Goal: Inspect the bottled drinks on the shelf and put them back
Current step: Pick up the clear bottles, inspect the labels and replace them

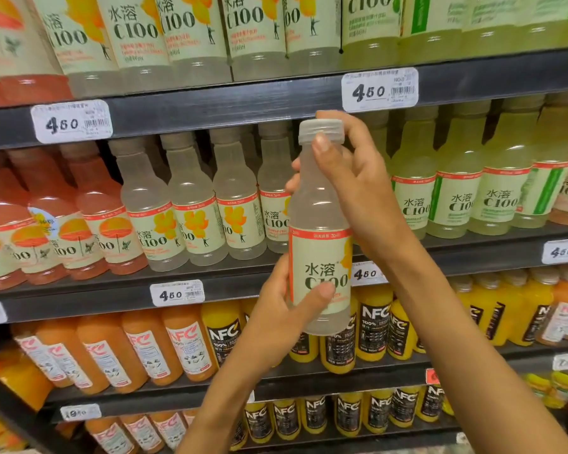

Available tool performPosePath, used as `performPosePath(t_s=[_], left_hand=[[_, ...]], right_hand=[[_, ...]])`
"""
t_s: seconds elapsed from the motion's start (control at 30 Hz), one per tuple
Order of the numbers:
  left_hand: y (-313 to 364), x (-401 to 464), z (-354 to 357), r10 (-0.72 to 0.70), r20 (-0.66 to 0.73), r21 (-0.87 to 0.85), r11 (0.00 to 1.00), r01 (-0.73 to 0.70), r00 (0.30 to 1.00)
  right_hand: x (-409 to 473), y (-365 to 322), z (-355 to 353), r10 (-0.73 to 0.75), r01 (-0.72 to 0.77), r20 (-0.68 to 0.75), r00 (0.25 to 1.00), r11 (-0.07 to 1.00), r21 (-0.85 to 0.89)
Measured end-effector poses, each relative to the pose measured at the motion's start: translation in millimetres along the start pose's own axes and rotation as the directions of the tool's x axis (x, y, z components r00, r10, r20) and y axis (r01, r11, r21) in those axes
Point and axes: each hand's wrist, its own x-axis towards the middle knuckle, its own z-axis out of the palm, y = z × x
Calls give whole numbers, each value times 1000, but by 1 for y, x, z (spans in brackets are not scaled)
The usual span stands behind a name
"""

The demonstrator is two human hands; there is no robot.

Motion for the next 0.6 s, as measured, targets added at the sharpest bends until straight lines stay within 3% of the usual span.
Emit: performPosePath(t_s=[0.2, 0.4, 0.6], left_hand=[[-9, 24, -6, 89, -133, 117, 990, -74, 987], [-30, 32, 4, 52, -149, 89, 995, -39, 987], [-30, 42, 7, 39, -227, 72, 997, -23, 973]], right_hand=[[5, 7, -7, -114, 105, -96, 989, 990, -92], [3, 31, -16, -31, -4, -180, 983, 981, -195], [21, 38, -21, 55, -87, -267, 962, 990, -113]])
